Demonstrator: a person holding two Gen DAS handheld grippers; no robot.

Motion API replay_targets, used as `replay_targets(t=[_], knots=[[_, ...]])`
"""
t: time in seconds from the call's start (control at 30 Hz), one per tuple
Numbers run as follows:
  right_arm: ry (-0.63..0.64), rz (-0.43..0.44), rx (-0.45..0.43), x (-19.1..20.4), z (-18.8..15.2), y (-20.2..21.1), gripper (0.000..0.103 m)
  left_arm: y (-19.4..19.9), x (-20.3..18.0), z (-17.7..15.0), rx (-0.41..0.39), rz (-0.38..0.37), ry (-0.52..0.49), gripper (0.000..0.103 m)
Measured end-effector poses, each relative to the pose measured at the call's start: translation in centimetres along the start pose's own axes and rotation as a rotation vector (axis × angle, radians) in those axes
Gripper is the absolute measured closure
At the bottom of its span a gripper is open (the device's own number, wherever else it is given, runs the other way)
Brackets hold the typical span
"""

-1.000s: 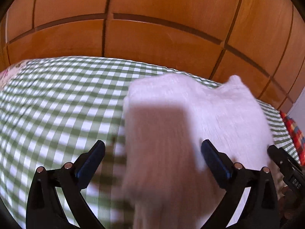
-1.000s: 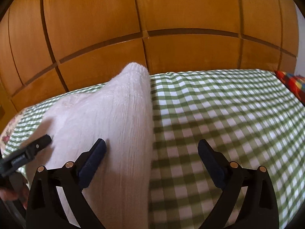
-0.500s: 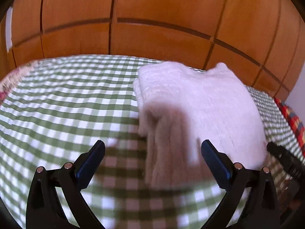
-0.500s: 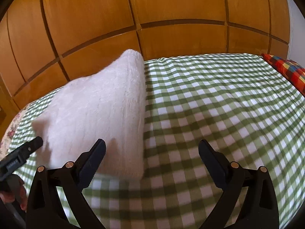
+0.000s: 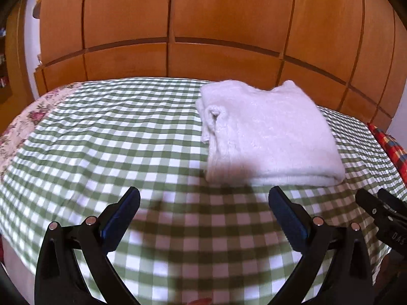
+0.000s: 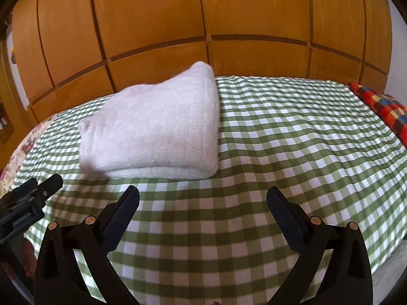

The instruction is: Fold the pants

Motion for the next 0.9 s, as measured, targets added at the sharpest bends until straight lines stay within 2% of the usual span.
replay_targets(t=[0.1,0.17,0.33,0.5,0.7,0.9], knots=[[0.008,0.002,-0.019,0.8,-0.2,1.4,0.004,1.6,0.5,-0.4,-0.034,0.052,-0.007,0.002],[0.018,0.005,-0.028,1.3,-0.3,2.0,0.004,2.2,0.9,-0.7,-0.028,0.080,-0.003,0.002],[0.035,-0.004,-0.048,2.2,-0.5,3.4,0.004,3.3,2.2,-1.1,-0.007,0.097,0.048,0.002],[0.047,-0.016,-0.066,2.7,-0.4,4.5,0.004,4.1,2.6,-1.3,-0.025,0.120,0.056,0.002],[0.067,-0.031,-0.084,3.1,-0.4,5.4,0.004,4.8,1.5,-1.0,-0.033,0.115,-0.018,0.002],[0.069,-0.040,-0.091,3.2,-0.4,5.5,0.004,5.1,1.5,-0.9,-0.030,0.107,-0.001,0.002]])
Point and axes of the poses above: each gripper's, at about its wrist camera, not at the fingertips, and y roughly against the way its jaws point, x to its left, z to its top, the point moved 6 cm from there along -y, roughly the way its jaws point, and after that the axes turned 1 degree about -x, right-handed, at the moved point
